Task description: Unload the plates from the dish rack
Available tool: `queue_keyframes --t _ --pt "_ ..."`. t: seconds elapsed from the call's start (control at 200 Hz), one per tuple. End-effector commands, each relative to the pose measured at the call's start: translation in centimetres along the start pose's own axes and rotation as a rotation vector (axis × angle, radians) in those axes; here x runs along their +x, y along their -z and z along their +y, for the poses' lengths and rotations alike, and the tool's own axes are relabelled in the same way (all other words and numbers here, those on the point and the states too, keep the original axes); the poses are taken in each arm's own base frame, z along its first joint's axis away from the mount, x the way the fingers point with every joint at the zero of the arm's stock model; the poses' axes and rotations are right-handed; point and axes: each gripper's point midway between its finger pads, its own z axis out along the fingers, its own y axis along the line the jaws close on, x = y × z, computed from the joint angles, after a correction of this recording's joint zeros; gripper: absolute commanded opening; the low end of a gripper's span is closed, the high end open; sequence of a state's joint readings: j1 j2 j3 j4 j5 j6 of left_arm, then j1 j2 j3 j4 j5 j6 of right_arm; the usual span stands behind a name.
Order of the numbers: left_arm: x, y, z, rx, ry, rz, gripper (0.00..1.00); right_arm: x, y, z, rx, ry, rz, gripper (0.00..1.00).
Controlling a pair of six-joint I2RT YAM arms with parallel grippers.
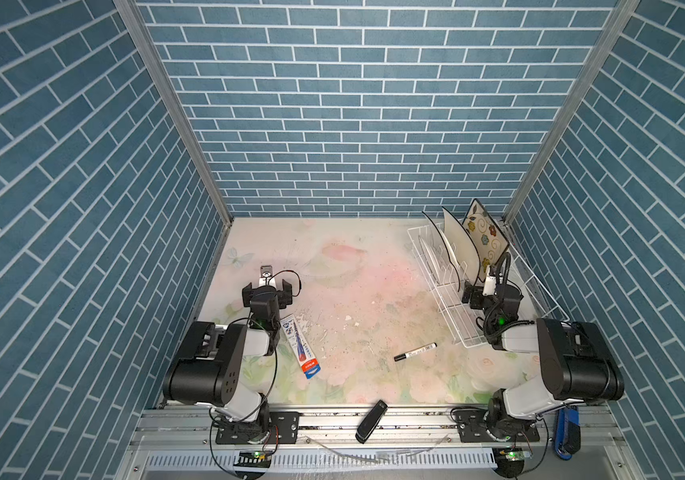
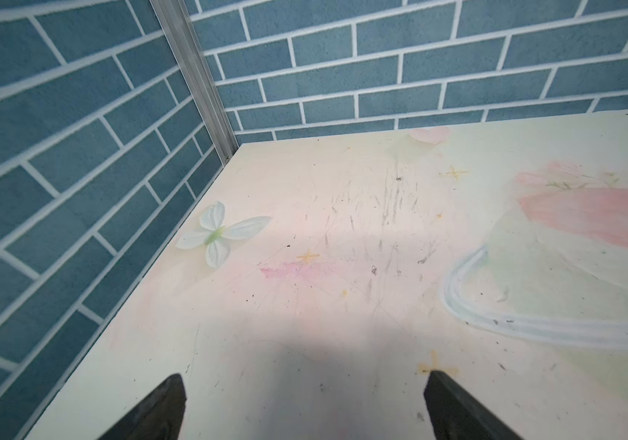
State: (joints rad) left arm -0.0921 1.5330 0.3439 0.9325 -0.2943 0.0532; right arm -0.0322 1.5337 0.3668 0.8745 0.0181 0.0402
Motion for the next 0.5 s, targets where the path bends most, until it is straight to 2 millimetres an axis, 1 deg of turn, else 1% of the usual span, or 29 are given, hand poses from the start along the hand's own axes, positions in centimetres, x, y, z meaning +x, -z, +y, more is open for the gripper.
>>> queue_keyframes --t 0.0,0.495 --pt "-0.62 -0.24 -0.02 -0.005 -0.002 -0.01 1.0 -0.74 -0.41 -0.15 -0.001 -0.003 -0.01 0.99" --pt "-0.62 -0.37 -0.11 0.01 0.003 -0.004 1.0 -0.7 -0.38 -0.22 0.004 0.0 -0.012 0.99"
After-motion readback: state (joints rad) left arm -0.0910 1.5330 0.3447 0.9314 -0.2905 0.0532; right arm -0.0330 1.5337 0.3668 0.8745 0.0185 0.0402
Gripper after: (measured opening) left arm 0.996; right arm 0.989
